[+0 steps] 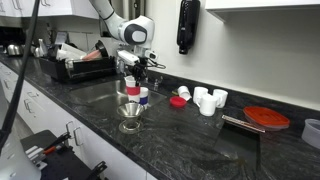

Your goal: Pick up the white and pink cup place it on the counter

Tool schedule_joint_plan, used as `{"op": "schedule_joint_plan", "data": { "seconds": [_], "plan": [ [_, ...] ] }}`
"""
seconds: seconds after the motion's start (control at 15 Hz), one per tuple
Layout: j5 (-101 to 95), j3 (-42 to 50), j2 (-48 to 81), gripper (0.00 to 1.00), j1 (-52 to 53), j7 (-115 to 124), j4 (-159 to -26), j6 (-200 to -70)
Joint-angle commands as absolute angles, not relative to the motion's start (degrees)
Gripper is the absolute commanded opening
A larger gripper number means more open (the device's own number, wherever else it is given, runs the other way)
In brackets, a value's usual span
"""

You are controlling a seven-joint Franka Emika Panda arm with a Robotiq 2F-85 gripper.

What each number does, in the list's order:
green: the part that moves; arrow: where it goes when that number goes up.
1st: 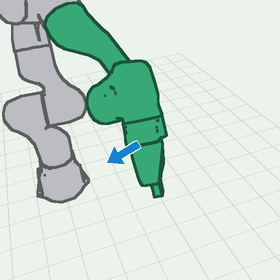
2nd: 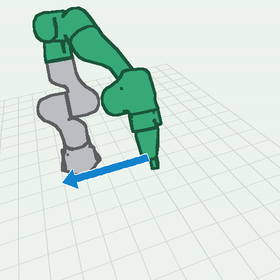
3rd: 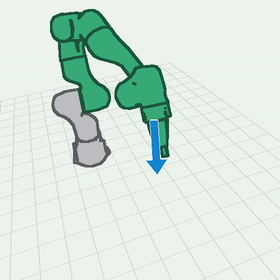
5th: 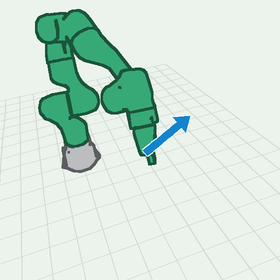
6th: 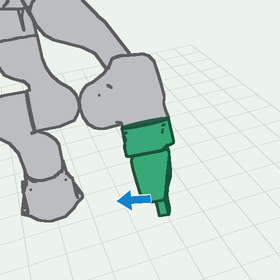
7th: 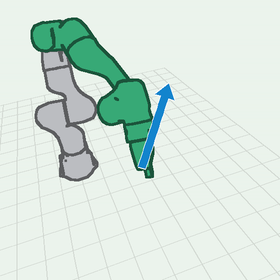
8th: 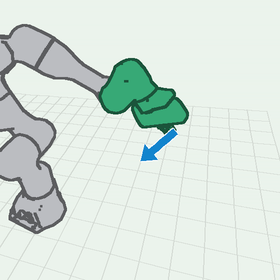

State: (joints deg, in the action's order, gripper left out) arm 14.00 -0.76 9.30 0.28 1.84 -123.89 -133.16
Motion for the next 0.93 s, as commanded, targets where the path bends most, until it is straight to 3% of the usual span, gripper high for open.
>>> {"op": "schedule_joint_plan", "data": {
  "seconds": [0.0,0.87],
  "plan": [
    [14.7,0.9,5.3,0.02,-1.9,1.6,-123.4,-131.9],
    [3.2,7.0,2.5,0.02,-5.5,13.8,-121.1,-132.5]
  ]
}}
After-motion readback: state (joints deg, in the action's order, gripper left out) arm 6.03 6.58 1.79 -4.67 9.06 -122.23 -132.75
